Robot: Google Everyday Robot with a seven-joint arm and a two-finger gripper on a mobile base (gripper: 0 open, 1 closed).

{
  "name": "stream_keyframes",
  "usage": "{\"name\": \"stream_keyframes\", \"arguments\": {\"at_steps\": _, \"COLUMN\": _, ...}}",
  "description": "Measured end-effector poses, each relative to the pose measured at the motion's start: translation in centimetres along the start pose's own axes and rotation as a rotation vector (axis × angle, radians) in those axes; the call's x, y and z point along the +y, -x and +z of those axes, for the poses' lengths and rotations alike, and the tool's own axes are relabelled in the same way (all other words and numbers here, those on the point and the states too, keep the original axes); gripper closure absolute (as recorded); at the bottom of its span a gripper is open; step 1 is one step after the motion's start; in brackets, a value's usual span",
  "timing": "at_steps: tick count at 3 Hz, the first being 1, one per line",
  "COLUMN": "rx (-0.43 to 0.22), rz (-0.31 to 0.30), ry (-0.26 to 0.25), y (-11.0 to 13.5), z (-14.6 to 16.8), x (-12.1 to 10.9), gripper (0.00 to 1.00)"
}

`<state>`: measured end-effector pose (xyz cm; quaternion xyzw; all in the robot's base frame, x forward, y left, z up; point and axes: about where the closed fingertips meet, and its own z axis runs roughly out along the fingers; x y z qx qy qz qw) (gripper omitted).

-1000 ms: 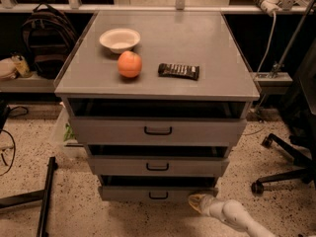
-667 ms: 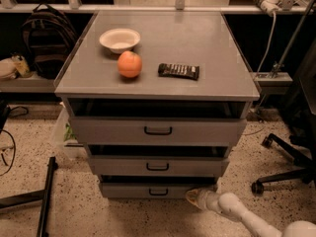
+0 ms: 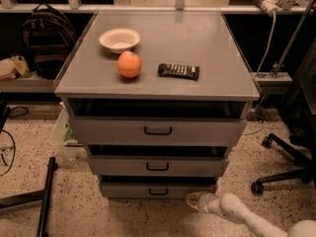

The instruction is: Close bottom drawer

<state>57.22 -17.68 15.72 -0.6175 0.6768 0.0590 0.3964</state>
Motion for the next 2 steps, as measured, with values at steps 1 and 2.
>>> {"name": "stream_keyframes", "arguments": {"at_steps": 1, "rx": -0.001, "rz": 0.045, "ry": 0.059, "y": 0.99, "z": -2.56, "x": 2.84, "gripper": 1.0}}
{"name": "stream_keyframes", "arguments": {"at_steps": 2, "rx": -0.012, "rz": 0.044, "ry": 0.076, "y": 1.72, "z": -2.32, "x": 3.76, "gripper": 0.82}}
